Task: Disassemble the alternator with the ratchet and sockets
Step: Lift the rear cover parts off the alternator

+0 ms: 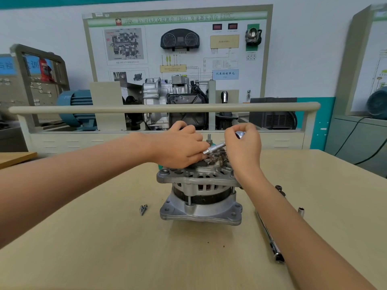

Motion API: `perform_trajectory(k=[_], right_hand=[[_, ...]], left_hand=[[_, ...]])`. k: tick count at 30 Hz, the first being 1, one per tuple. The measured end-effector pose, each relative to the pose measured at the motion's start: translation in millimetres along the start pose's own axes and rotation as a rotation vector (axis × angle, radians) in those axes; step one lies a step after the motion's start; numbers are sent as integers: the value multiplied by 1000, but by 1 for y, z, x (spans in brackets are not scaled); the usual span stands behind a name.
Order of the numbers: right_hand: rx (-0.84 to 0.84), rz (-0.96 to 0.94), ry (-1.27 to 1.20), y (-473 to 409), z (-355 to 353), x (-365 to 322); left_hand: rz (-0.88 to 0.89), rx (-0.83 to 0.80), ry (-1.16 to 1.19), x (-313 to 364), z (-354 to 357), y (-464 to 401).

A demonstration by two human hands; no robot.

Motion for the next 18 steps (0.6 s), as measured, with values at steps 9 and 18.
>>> perform_trajectory(k=[9, 18], right_hand=[[-15, 34, -9, -1, -1, 2], [-13, 55, -30, -1, -1, 4]], left_hand=[[-62, -130, 76, 5, -10, -16], [-42, -51, 362, -7, -6, -3]])
Point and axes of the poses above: each hand's wrist, its own y-axis away from the middle knuckle, its own z-axis out of the palm, x = y × z, the point moved 1 cm from there along -y, towards the middle knuckle, and after that the axes turned 2 degrees about x, right-handed, at the moved point
